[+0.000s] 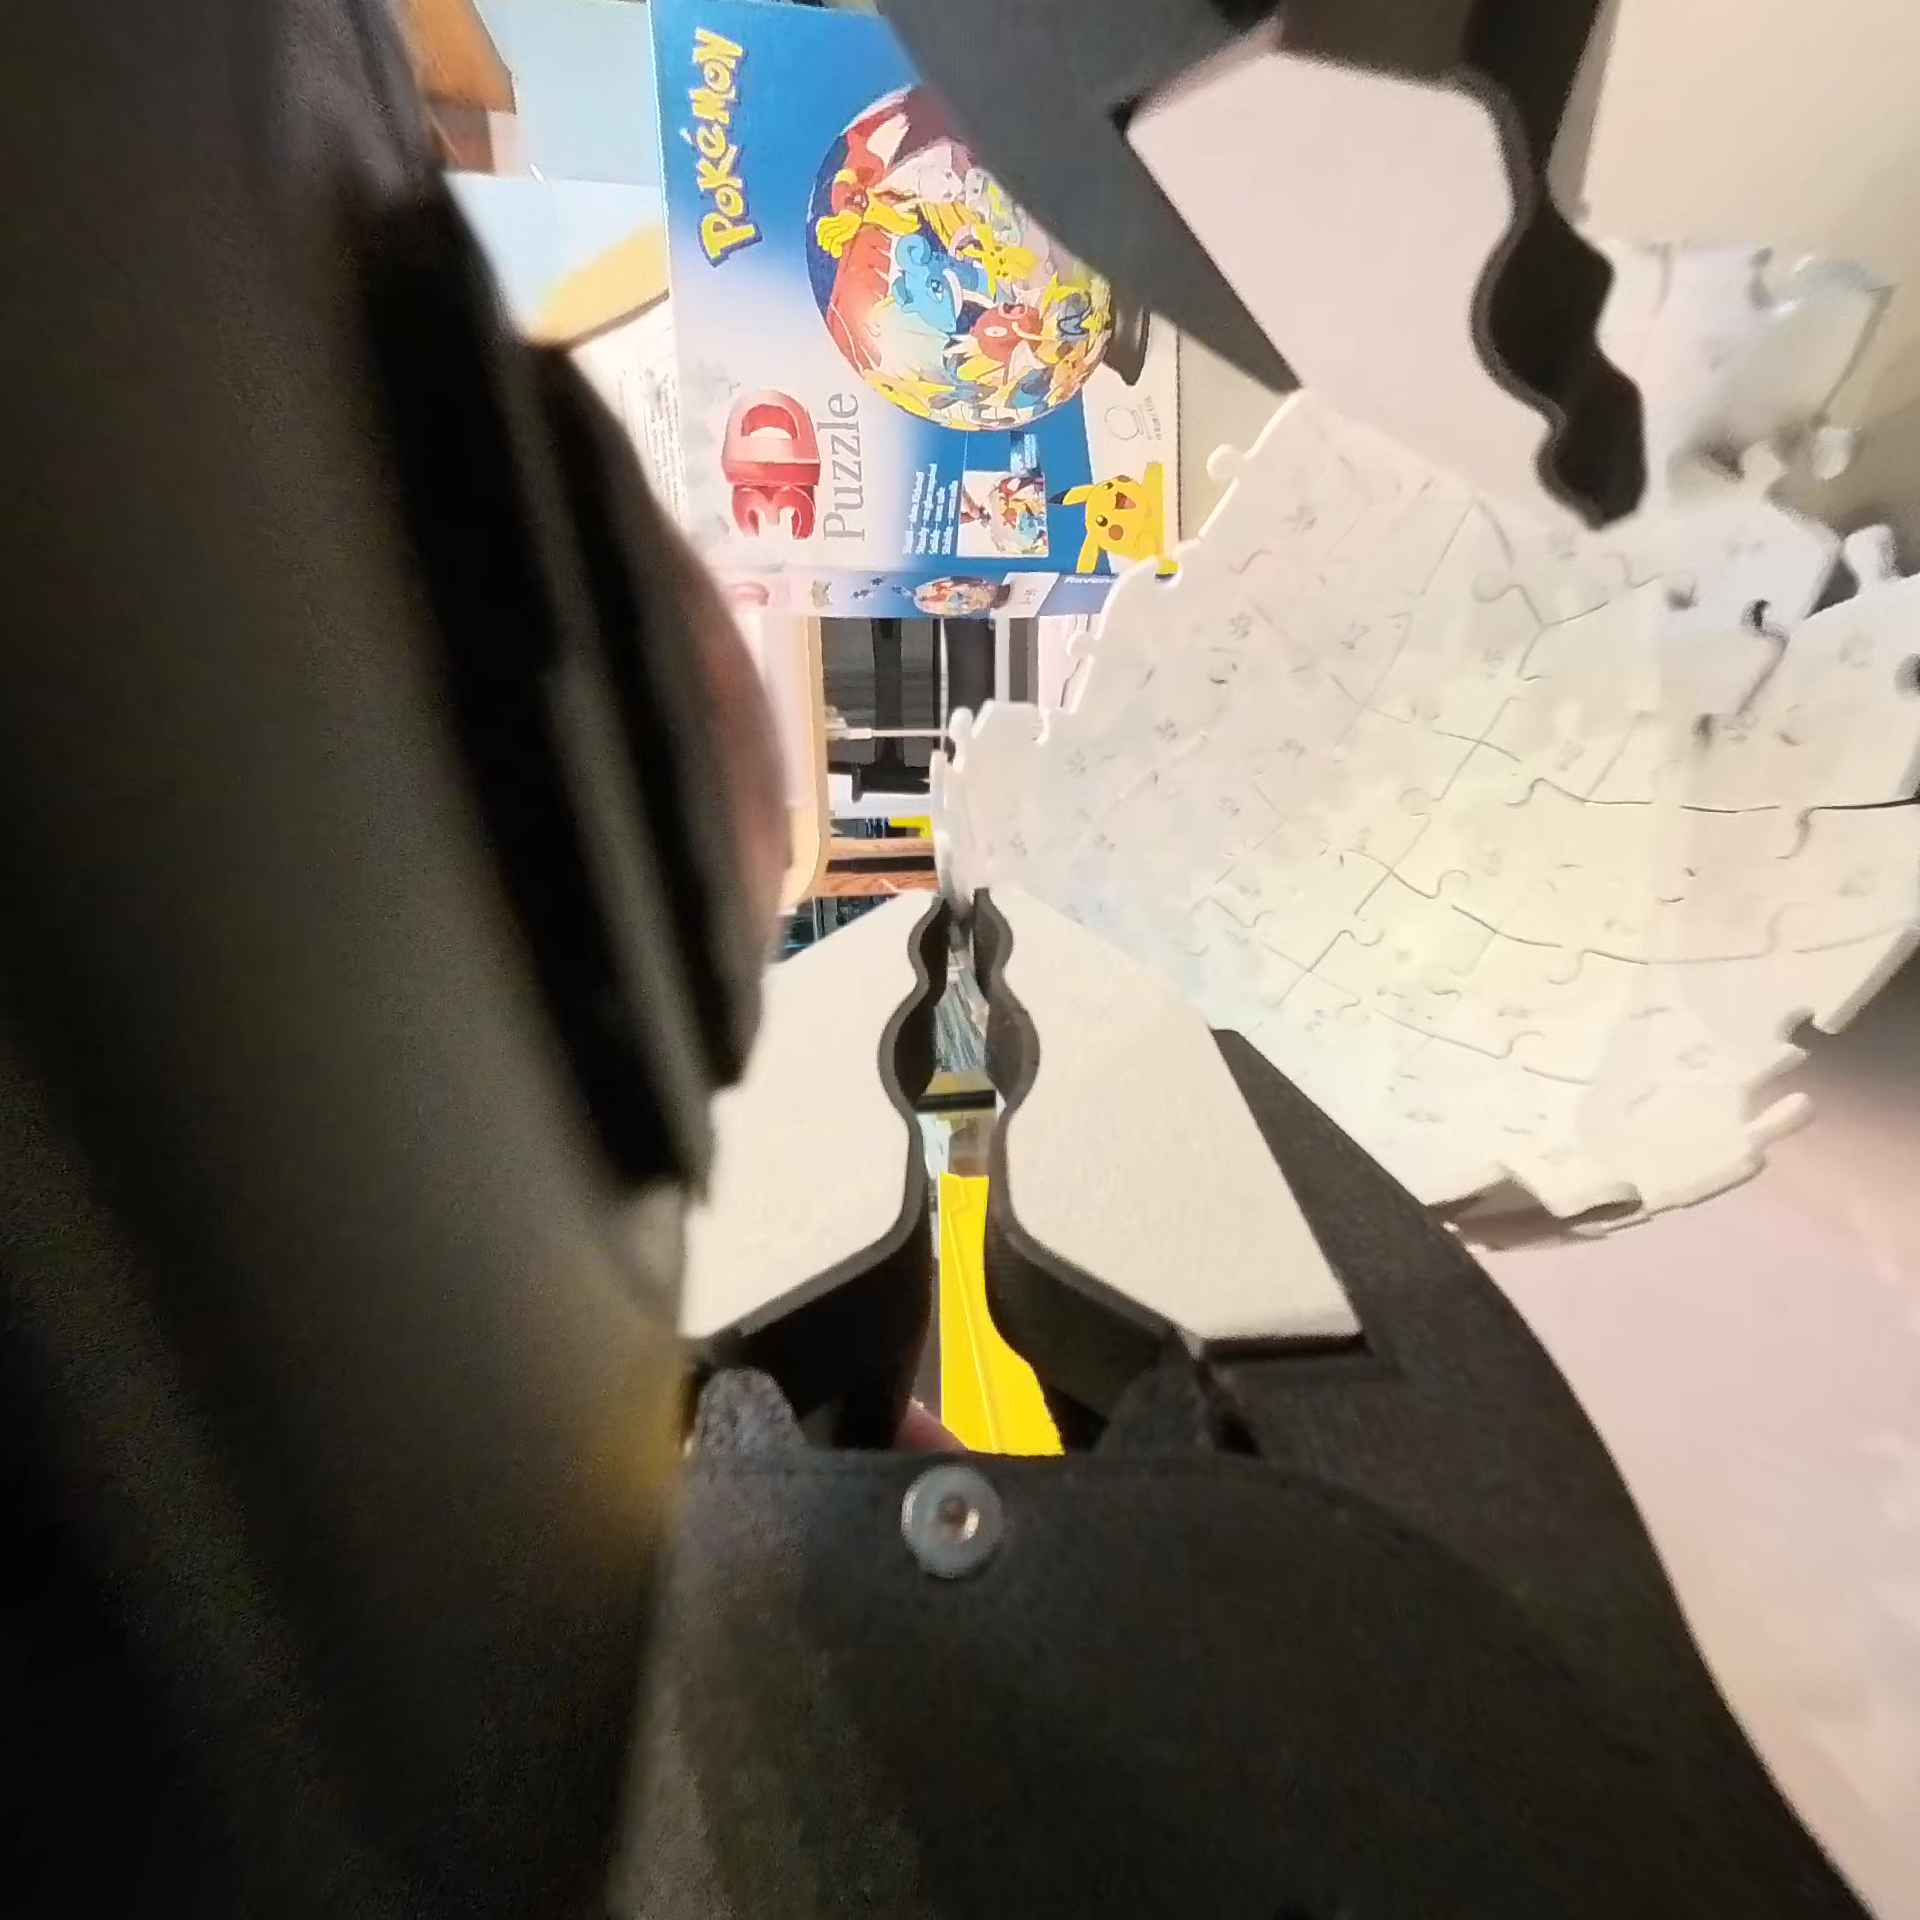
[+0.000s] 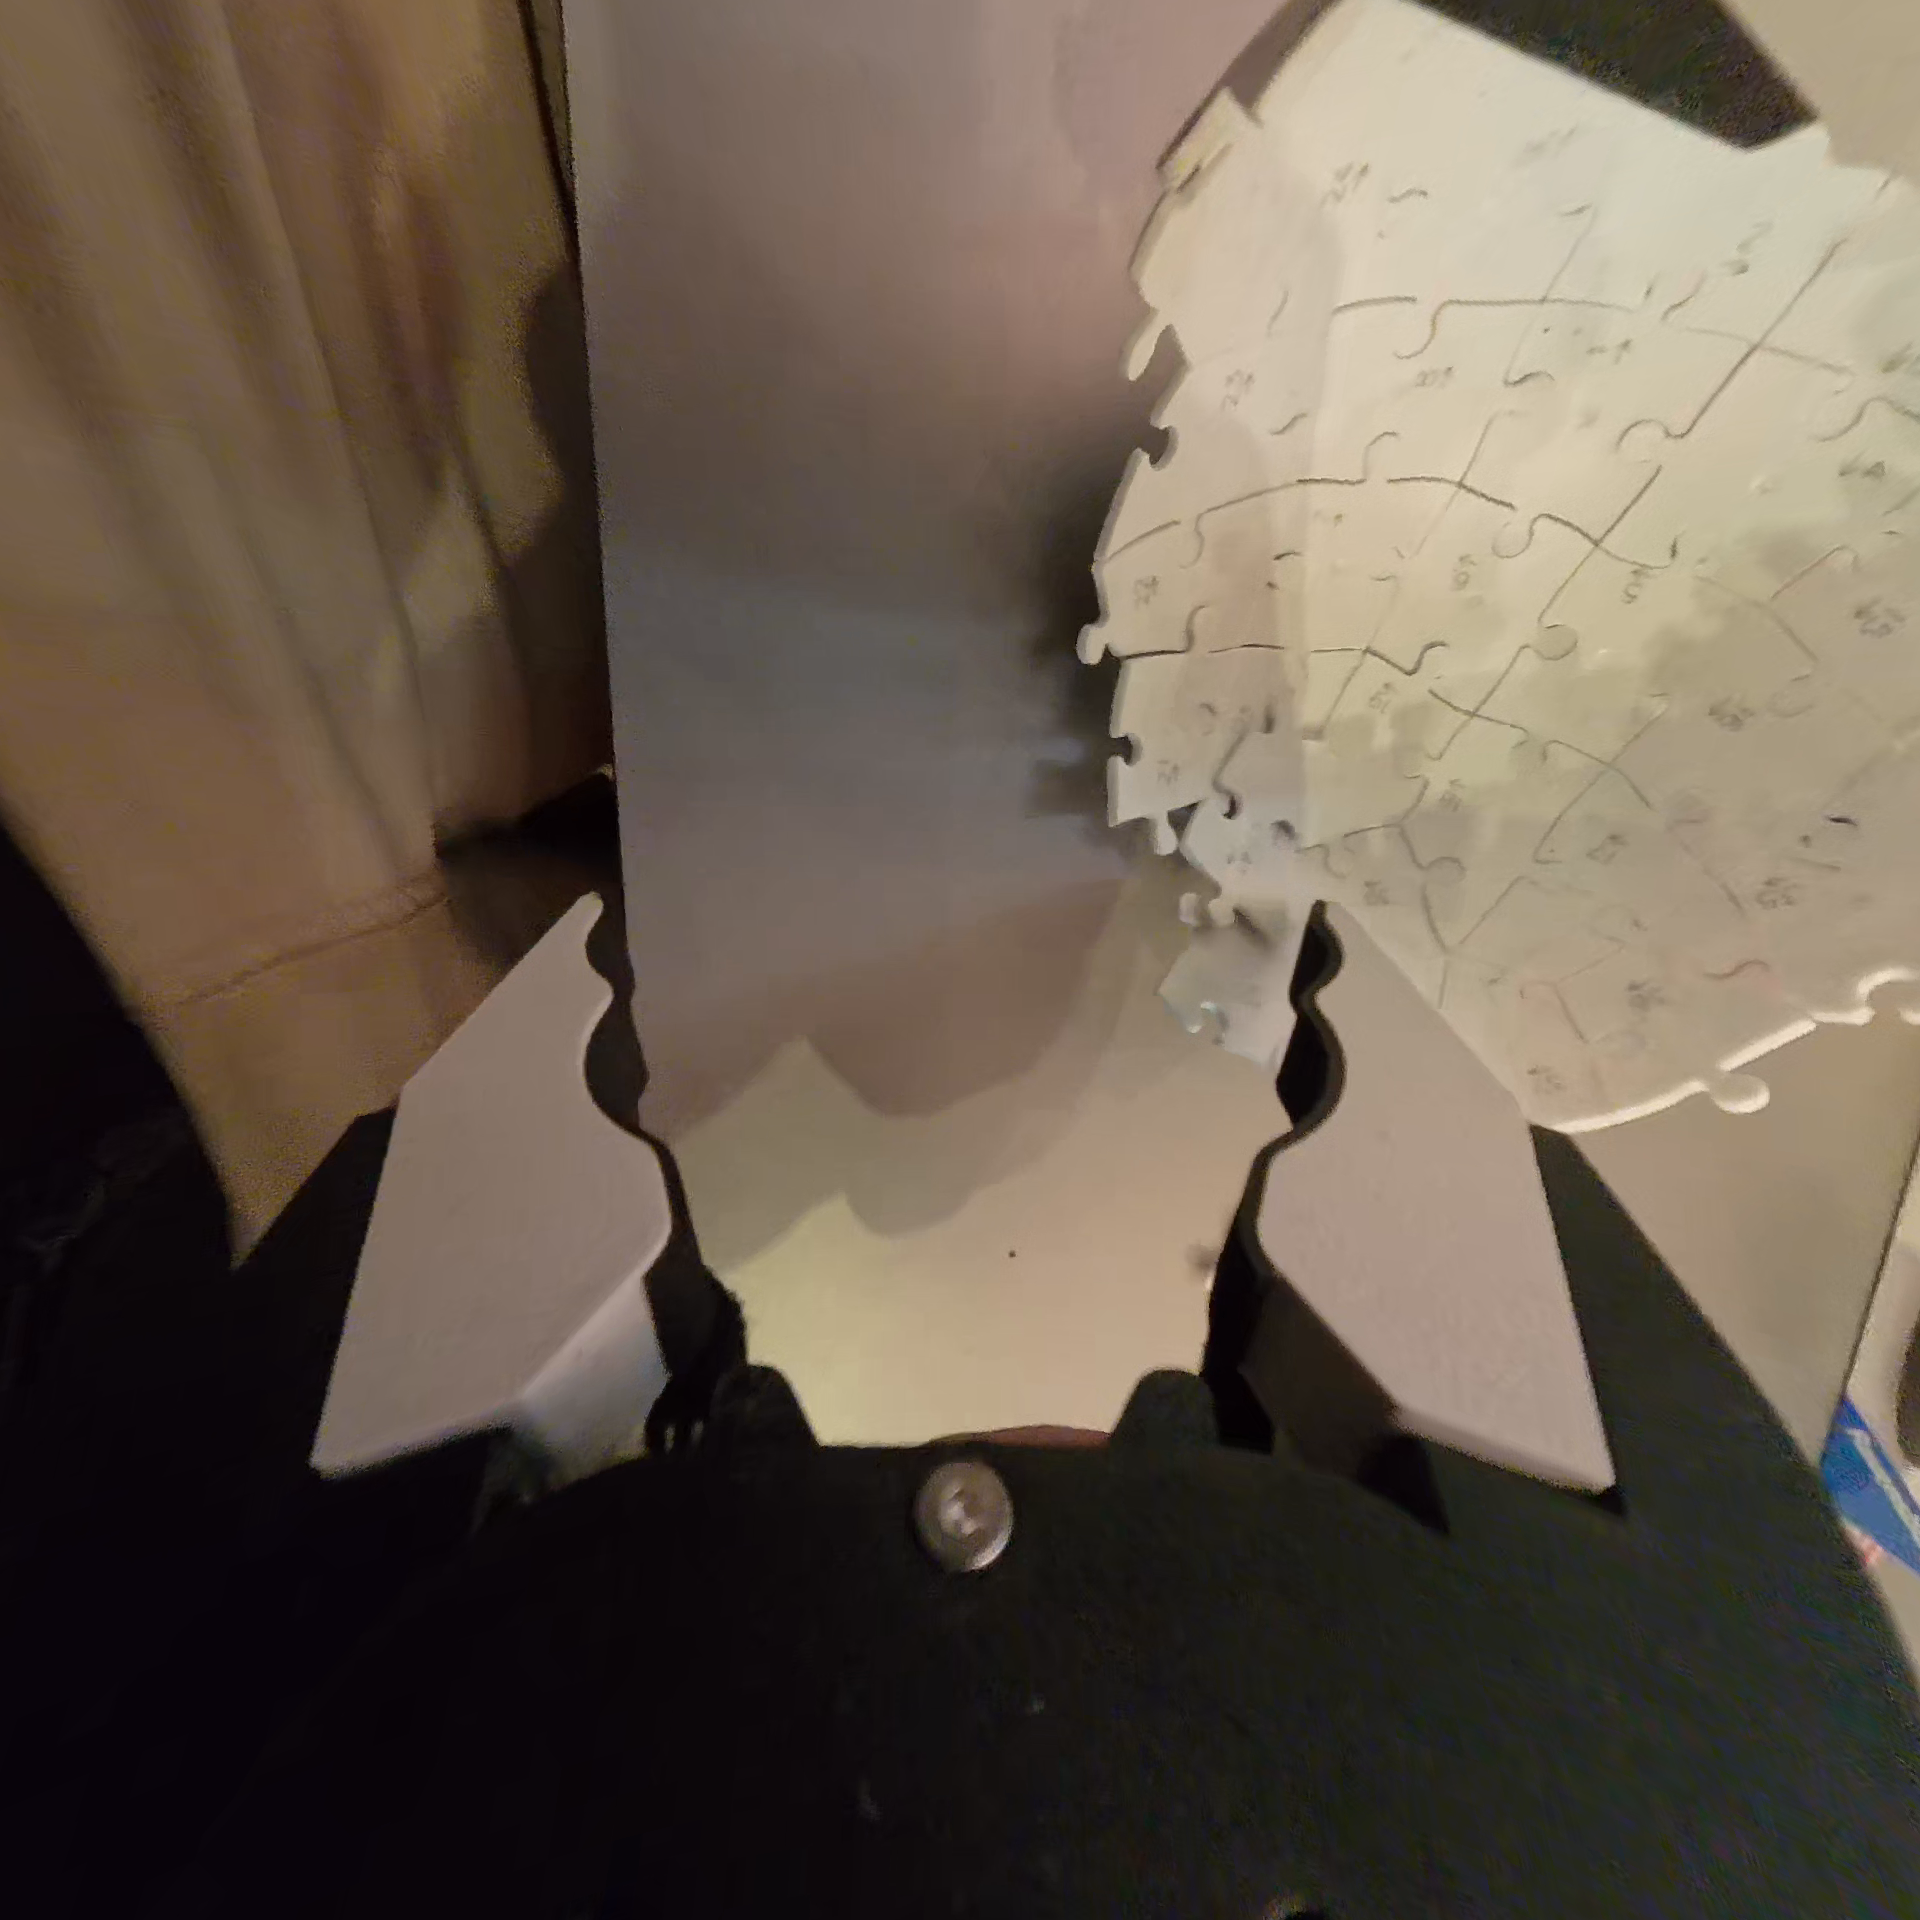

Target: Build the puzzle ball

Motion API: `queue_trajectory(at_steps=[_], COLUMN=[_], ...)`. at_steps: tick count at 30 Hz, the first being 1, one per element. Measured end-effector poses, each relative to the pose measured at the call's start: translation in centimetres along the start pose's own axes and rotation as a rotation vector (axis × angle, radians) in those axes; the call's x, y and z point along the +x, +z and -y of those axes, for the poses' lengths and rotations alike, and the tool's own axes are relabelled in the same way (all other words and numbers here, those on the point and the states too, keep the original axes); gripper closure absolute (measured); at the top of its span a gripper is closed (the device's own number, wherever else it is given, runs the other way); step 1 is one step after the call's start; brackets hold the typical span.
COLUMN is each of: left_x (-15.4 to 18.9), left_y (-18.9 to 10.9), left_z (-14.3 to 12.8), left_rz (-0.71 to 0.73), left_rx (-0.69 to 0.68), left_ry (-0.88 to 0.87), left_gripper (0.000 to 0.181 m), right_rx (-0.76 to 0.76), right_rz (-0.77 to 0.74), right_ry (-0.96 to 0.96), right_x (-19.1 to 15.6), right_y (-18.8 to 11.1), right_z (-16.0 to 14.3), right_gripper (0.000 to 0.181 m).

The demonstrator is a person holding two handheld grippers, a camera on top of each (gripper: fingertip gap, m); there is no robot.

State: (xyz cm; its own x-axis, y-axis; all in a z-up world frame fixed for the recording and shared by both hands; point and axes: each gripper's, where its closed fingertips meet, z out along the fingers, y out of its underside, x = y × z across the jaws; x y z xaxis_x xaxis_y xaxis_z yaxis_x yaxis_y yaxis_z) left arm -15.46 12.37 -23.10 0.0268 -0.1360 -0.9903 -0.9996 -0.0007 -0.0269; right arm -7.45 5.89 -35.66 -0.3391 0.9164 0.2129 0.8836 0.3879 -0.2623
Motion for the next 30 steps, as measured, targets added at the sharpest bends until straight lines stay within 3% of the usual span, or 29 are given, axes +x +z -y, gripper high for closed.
queue_trajectory(at_steps=[11,17,22,30], left_x=[0.0,0.0,-0.1,0.0], left_y=[0.0,0.0,-0.2,-0.6], left_z=[0.1,0.0,0.0,0.1], left_rz=[0.003,0.007,0.015,0.032], left_rx=[0.014,0.011,0.013,0.015], left_ry=[0.001,0.004,0.009,0.008], left_gripper=[0.177,0.177,0.177,0.177], right_rx=[0.029,0.086,0.229,0.442], right_rz=[0.062,0.072,0.105,0.110], right_ry=[-0.049,-0.022,0.039,0.267], right_x=[-0.6,-0.3,-0.4,2.0], right_y=[-0.3,-1.2,-3.2,-6.8], right_z=[-0.1,0.4,1.3,1.4], right_gripper=[0.070,0.066,0.067,0.089])
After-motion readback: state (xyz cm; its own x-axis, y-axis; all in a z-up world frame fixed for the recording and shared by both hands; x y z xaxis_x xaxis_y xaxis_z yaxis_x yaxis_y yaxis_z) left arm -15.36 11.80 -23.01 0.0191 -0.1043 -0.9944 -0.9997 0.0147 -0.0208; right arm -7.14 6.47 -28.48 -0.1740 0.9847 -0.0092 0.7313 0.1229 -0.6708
